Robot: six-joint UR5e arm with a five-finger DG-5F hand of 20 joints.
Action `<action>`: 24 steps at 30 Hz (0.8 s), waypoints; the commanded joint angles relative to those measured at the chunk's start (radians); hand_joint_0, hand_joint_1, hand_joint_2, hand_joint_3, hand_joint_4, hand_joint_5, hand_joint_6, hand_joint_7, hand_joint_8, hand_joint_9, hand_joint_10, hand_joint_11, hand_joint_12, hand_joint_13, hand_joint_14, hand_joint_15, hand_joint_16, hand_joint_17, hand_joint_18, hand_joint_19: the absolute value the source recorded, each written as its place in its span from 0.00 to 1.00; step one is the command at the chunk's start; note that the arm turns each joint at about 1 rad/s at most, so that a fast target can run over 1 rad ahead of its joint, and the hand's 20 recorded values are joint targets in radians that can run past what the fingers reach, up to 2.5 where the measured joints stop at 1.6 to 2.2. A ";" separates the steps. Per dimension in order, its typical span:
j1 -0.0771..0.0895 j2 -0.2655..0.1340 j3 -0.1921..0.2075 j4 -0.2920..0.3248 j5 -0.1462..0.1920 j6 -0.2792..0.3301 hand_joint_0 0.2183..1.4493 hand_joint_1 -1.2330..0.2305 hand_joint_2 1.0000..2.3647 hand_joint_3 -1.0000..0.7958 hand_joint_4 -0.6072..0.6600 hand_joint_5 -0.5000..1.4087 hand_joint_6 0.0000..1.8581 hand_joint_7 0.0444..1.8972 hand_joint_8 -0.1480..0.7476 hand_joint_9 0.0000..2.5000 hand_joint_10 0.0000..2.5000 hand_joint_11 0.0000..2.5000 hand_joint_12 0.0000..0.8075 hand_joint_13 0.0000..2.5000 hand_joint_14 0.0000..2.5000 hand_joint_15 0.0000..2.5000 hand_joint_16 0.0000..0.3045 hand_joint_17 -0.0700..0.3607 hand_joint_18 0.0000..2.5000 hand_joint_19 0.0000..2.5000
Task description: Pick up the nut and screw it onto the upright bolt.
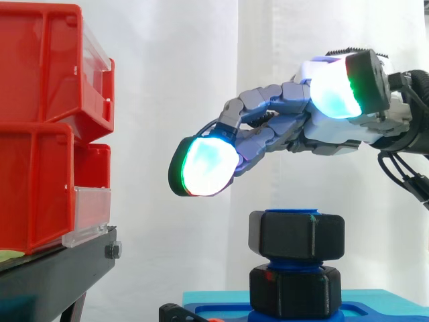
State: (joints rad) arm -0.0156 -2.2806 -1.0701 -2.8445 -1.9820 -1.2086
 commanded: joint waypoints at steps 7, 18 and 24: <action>0.033 0.000 -0.045 -0.010 0.038 -0.006 0.21 0.73 0.00 0.28 0.64 0.18 0.27 0.35 0.44 0.22 0.00 0.00 0.40 0.06 0.00 0.00 0.14 0.38 0.00 0.00; 0.042 0.000 -0.051 -0.013 0.042 -0.005 0.21 0.74 0.00 0.28 0.67 0.20 0.27 0.48 0.46 0.23 0.00 0.00 0.40 0.07 0.00 0.00 0.13 0.37 0.00 0.00; 0.037 0.000 -0.053 -0.013 0.042 -0.005 0.22 0.73 0.00 0.28 0.67 0.21 0.27 0.56 0.47 0.24 0.00 0.00 0.39 0.08 0.00 0.00 0.13 0.37 0.00 0.00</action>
State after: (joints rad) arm 0.0248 -2.2810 -1.1225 -2.8577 -1.9405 -1.2134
